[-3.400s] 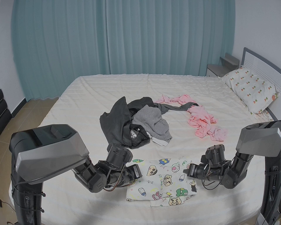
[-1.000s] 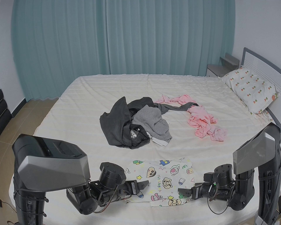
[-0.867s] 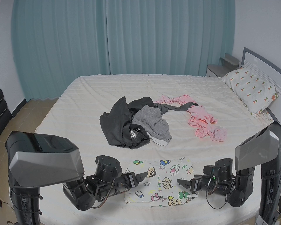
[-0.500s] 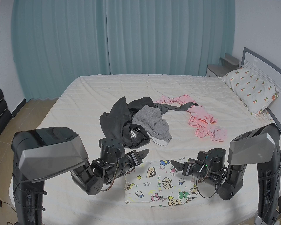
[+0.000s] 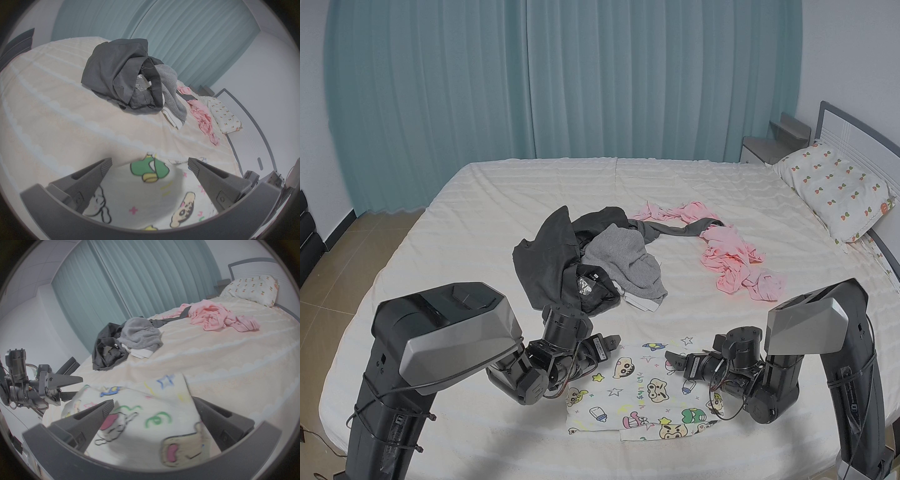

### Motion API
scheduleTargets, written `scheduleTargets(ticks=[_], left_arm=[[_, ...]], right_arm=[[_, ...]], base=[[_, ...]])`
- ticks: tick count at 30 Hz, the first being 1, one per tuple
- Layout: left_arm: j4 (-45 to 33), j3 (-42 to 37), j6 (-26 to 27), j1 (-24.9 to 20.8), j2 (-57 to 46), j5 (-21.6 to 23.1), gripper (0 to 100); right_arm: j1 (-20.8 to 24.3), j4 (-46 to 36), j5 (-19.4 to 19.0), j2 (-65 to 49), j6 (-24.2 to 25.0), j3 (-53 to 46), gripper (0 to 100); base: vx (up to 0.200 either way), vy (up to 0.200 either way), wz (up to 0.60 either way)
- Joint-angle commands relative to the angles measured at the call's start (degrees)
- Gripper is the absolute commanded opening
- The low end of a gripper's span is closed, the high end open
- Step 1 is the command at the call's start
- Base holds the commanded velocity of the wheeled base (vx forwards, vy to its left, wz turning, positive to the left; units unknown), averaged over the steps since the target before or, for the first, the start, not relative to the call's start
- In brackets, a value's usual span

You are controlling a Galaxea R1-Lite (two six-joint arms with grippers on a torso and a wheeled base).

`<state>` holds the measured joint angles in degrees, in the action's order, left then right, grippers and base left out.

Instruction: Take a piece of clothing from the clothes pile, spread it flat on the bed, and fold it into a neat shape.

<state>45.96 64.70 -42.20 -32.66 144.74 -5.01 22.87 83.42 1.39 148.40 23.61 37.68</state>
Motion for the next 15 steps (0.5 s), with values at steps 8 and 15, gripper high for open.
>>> scheduleTargets(ticks=[8,15], left_arm=[[-0.5,0.7,0.5,4.5,-5.9,-2.5,100],[-0.4,-4.8,1.0,6.7,-17.8,-8.2,100]], right_arm=[[-3.0,1.2,5.1,-5.1,0.1,-2.2,100],[-3.5,3.7,6.6,-15.8,0.2,-9.4,100]], base=[[0.0,0.0,0.0],[0.0,0.0,0.0]])
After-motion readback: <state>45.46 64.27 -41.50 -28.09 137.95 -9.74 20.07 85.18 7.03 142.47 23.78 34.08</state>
